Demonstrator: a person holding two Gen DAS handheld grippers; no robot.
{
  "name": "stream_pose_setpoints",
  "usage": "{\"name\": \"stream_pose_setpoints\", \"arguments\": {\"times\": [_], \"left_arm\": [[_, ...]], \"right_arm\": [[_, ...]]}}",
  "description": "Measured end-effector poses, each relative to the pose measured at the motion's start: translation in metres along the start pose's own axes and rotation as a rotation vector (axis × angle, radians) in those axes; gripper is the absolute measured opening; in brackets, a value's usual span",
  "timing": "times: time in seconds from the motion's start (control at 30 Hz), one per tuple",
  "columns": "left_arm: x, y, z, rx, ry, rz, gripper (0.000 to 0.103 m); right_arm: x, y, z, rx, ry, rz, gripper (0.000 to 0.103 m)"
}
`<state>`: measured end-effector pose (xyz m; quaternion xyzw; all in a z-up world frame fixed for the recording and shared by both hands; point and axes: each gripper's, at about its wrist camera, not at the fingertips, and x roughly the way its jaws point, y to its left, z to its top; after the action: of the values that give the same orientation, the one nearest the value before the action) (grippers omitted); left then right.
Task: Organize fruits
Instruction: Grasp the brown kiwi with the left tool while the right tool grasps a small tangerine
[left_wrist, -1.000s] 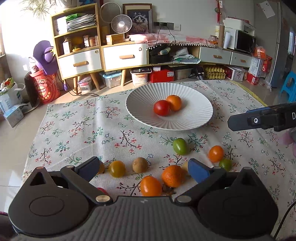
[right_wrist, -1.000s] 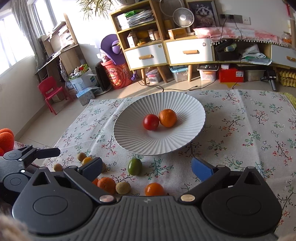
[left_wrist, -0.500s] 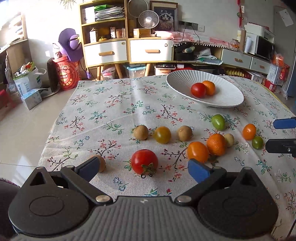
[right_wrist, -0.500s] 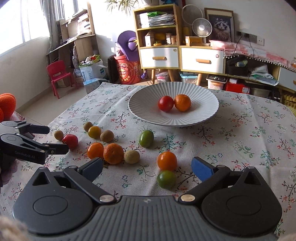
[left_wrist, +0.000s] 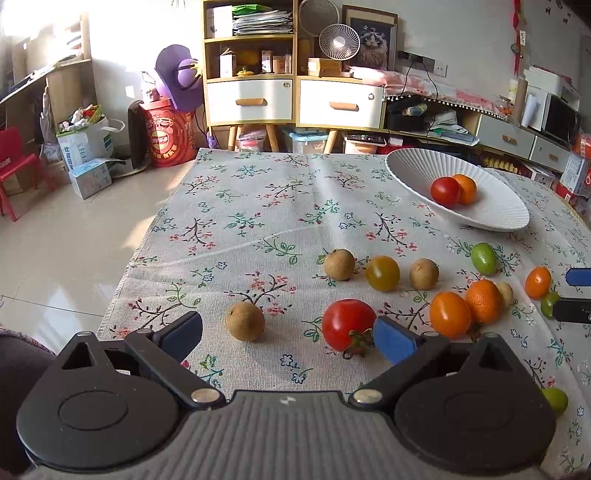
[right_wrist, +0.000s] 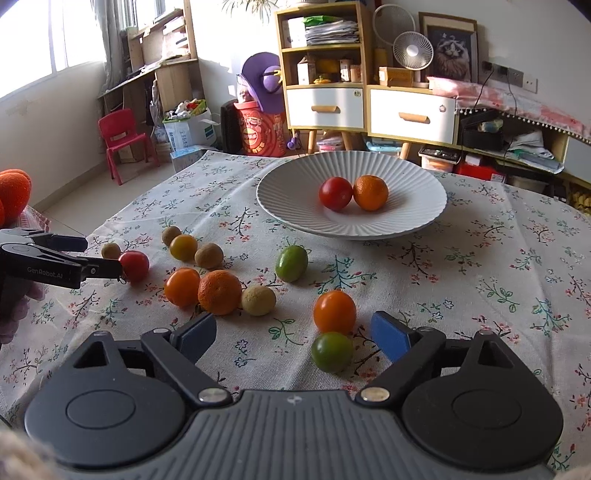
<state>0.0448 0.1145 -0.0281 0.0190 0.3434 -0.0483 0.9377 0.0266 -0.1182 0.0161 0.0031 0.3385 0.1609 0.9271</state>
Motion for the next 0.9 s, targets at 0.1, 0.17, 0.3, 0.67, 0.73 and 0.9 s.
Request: {"name": "stream_pose_setpoints", "arguments": {"times": [0.1, 0.17, 0.3, 0.67, 0.73, 0.9], "left_arm": [[0.0, 0.008, 0.003, -0.05, -0.001, 0.009, 0.084], [0.001, 0.014, 0.004, -0.086, 0.01, 0.022, 0.075], [0.004, 0.02, 0.004, -0.13, 0.025, 0.051, 0.059], [0.015, 0.026, 0.002, -0.183, 0.059, 0.061, 0.032], [0.016, 0.025, 0.002, -0.174, 0.057, 0.059, 0.027], [0.02, 0.026, 0.003, -0.173, 0.055, 0.054, 0.019]], "right_arm": [[0.001, -0.003, 0.001, 0.017, 0.006, -0.012, 0.079], [0.003, -0.006, 0.002, 0.031, 0.011, -0.02, 0.075], [0.006, -0.009, 0.005, 0.055, 0.026, -0.029, 0.065], [0.016, -0.015, 0.007, 0.08, 0.071, -0.043, 0.048], [0.016, -0.016, 0.007, 0.083, 0.076, -0.042, 0.046], [0.017, -0.018, 0.008, 0.089, 0.081, -0.039, 0.042]]}}
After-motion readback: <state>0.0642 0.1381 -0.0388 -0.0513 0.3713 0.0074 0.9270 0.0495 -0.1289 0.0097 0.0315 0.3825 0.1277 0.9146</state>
